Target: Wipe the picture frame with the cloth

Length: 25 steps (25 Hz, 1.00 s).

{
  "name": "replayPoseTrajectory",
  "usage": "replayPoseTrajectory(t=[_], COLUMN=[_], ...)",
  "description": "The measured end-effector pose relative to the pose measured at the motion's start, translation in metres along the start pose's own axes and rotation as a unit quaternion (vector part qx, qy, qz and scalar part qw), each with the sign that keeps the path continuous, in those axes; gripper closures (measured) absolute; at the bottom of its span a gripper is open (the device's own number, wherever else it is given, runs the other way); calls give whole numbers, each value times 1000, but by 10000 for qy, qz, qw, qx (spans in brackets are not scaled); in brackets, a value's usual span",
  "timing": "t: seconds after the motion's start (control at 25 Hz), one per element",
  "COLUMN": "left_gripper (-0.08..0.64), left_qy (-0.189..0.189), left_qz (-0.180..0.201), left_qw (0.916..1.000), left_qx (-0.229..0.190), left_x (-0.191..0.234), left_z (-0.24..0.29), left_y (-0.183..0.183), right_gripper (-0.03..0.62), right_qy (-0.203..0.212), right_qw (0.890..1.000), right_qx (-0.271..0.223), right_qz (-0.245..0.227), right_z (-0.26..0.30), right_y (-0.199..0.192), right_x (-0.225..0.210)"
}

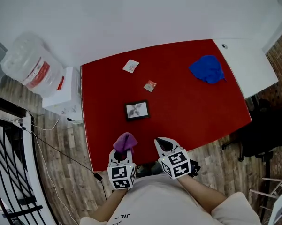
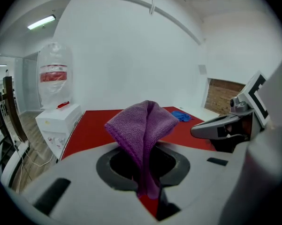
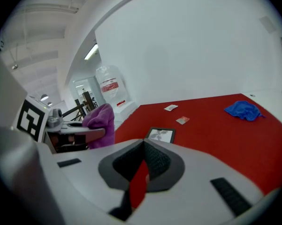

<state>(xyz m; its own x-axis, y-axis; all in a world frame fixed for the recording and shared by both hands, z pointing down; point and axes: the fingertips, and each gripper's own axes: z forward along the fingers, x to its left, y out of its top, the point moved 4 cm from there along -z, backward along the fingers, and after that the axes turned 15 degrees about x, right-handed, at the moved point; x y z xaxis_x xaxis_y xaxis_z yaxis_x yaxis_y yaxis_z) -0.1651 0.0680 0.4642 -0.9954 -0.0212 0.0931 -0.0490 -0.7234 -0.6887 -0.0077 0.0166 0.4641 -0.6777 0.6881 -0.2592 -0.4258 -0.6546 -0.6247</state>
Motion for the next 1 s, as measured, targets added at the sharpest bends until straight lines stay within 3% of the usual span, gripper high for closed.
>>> replayPoseTrajectory(t=[1.0], left_gripper=[497], left_qy=[13], left_qz=[6], left_qw=[9999], left_qx=[-116], left_x=[8], left_z=[-23], left_y=[0], right_gripper=[589], right_qy=[29], right_qw=[9995], right_qx=[-23], right_qz=[-328], right_z=[0], right_y=[8], right_x=[32])
